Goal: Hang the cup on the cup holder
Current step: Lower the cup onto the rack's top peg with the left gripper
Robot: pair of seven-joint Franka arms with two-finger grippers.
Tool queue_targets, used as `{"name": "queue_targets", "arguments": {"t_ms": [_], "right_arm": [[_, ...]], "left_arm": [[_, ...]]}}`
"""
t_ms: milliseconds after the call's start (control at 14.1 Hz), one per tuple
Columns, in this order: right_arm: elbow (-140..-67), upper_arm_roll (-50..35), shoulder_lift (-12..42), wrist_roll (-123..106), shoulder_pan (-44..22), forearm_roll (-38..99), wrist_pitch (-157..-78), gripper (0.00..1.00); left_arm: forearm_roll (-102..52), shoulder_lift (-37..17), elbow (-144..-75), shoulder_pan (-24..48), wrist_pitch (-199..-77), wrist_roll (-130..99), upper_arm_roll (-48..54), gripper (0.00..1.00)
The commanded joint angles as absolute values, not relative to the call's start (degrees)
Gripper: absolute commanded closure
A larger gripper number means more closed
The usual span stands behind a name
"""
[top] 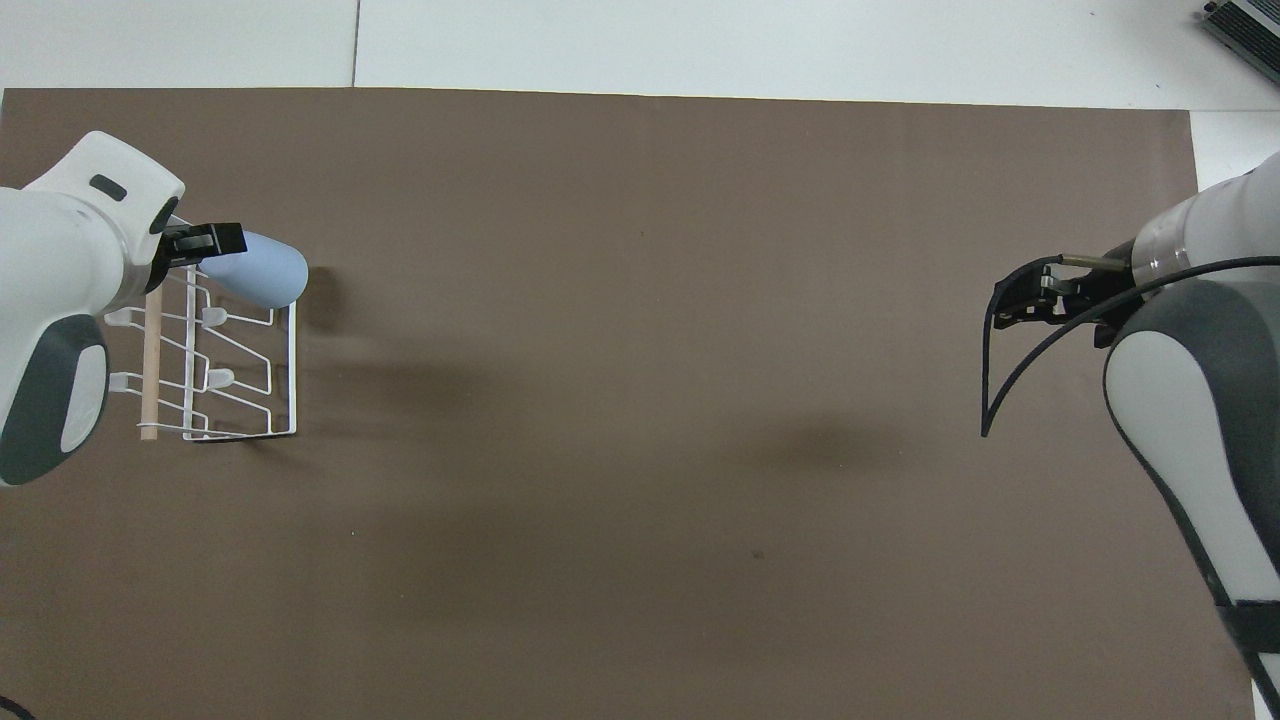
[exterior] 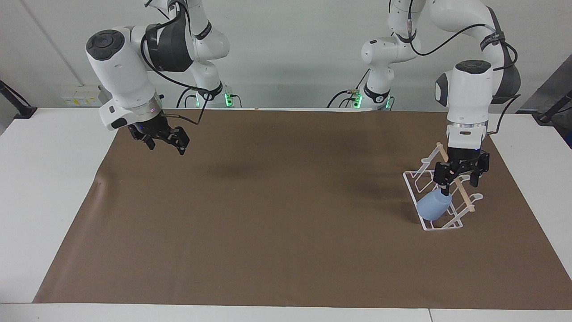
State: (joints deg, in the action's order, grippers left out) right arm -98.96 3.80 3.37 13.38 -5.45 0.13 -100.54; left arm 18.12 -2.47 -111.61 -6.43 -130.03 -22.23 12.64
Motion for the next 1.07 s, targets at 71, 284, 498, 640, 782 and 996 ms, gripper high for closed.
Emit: {"name": "queue_targets", "arguments": {"t_ms": [71, 284, 498, 640, 782, 996], "right_arm": [[-99.6, 4.0, 2.5, 13.9, -5.4, 1.4, -100.6, 0.0], [-99.6, 4.0, 2.5, 13.9, -5.4, 1.4, -100.6, 0.0], [-99.6, 4.0, 2.5, 13.9, -5.4, 1.4, -100.6, 0.0], [-99.6, 4.0, 2.5, 13.9, -5.4, 1.4, -100.6, 0.0], [-99.6, 4.0, 2.5, 13.9, -5.3, 1.4, -100.6, 0.0], [-99.6, 4.0, 2.5, 13.8, -5.4, 1.4, -100.6, 0.0]], "left_arm": [[8.8, -1.8, -108.1, -5.3, -119.0, -9.9, 12.1, 0.0], [6.7, -1.8, -102.1, -5.2, -108.6, -6.1, 12.1, 0.0], [3.9, -1.8, -95.6, -5.3, -99.3, -5.2, 12.7, 0.0], [1.7, -1.8, -92.7, -5.4, -95.1, -5.0, 12.8, 0.0], [0.5, -1.5, -92.5, -5.6, -94.2, -3.8, 12.6, 0.0], [0.8, -2.2, -86.4, -5.6, -87.5, -1.5, 12.3, 0.0]]}}
